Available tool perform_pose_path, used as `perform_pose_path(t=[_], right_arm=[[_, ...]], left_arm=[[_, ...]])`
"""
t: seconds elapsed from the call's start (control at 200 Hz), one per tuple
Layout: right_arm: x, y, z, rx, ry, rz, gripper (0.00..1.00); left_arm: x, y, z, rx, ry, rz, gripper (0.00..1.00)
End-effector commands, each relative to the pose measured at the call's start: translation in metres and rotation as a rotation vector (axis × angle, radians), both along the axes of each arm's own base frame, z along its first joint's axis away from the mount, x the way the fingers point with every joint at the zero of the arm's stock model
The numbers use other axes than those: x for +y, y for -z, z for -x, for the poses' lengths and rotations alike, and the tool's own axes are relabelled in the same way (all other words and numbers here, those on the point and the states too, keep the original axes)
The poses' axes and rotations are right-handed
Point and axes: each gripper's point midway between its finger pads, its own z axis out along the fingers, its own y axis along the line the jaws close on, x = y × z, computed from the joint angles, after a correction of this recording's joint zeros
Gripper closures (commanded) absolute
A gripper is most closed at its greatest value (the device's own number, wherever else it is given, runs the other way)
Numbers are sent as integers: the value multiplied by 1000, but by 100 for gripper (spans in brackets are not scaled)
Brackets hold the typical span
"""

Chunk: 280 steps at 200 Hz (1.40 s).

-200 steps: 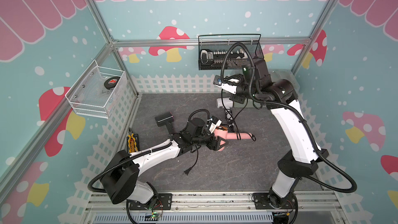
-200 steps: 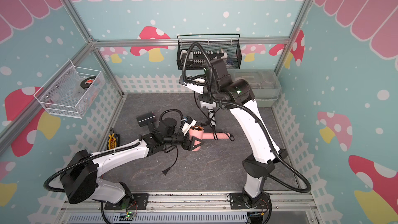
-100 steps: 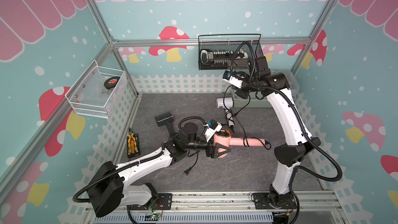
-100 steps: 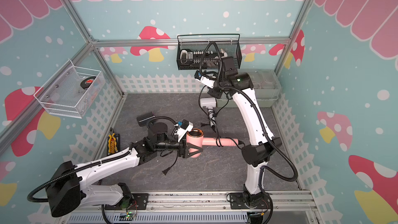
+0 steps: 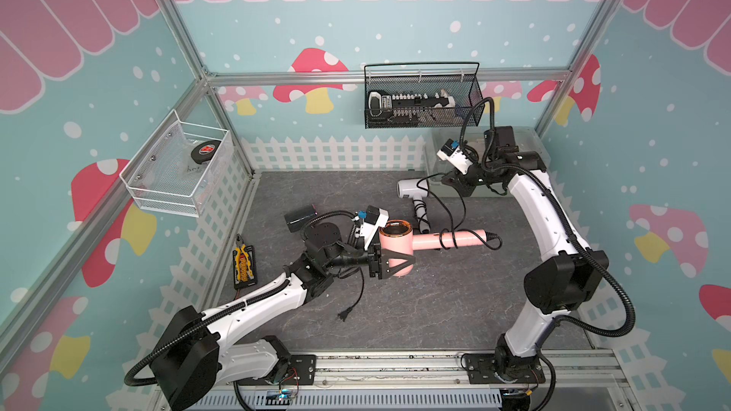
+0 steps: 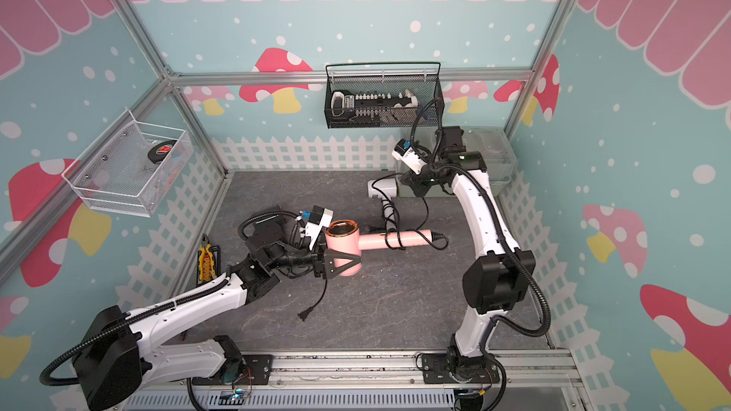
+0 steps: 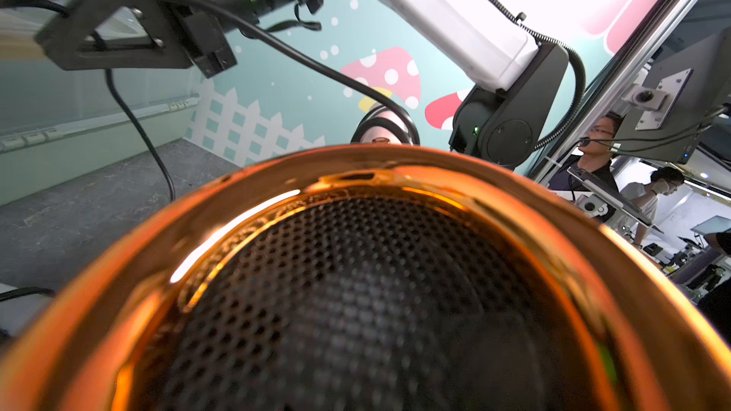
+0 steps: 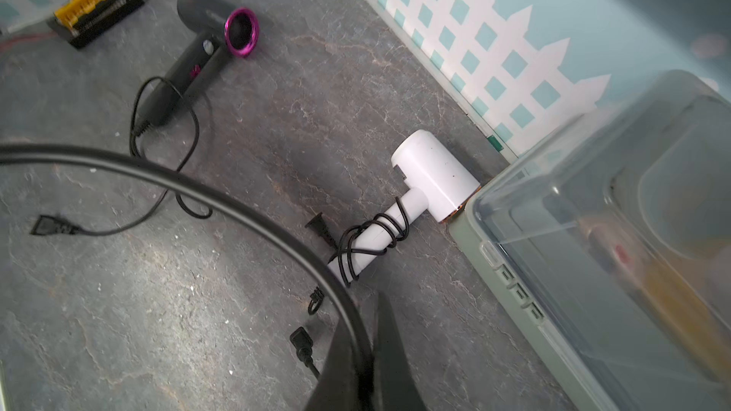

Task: Wrap the cord around the hair dryer
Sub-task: Wrap the power cord around the hair dryer.

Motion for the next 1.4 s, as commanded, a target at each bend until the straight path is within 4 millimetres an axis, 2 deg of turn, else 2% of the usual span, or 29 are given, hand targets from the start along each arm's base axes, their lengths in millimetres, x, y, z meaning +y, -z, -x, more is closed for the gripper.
perform_pose_path(t=[0.0, 0.125, 0.195, 0.36, 0.55, 0.675, 0.78, 0.931, 1.026, 1.146, 1.286, 1.336, 1.351, 1.396], right_arm=[[10, -25, 6, -21, -22, -172, 100], [-2, -25, 6, -10, 29, -281, 100], [-2, -25, 9, -1, 20, -325, 100], [-1, -7, 11, 57, 42, -353, 100], [1, 16, 21, 95, 98, -418, 100], [2, 27, 36, 84, 140, -441, 100], [12, 40, 61, 84, 135, -401, 100], [40, 58, 101, 58, 75, -186, 100], [54, 51, 118, 15, 28, -78, 100], [72, 32, 135, -54, -36, 43, 100], [81, 5, 147, -129, -73, 158, 100], [84, -5, 152, -156, -88, 191, 100], [85, -10, 154, -168, -93, 198, 100], [86, -19, 160, -192, -105, 221, 100]], left_arm=[[14, -45, 9, -100, 15, 141, 100], [26, -53, 0, -95, -12, 190, 100], [29, -58, -4, -92, -15, 210, 100], [30, -63, -11, -88, -16, 237, 100], [37, -69, -27, -69, -62, 302, 100], [43, -69, -43, -43, -116, 329, 100], [49, -67, -58, -28, -182, 338, 100], [58, -64, -81, -28, -297, 320, 100], [67, -58, -103, -18, -406, 287, 100], [82, -58, -130, -37, -549, 236, 100], [104, -53, -155, -47, -694, 163, 100], [108, -49, -158, -45, -723, 137, 100], [118, -49, -164, -48, -753, 130, 100], [126, -42, -170, -36, -788, 97, 100]])
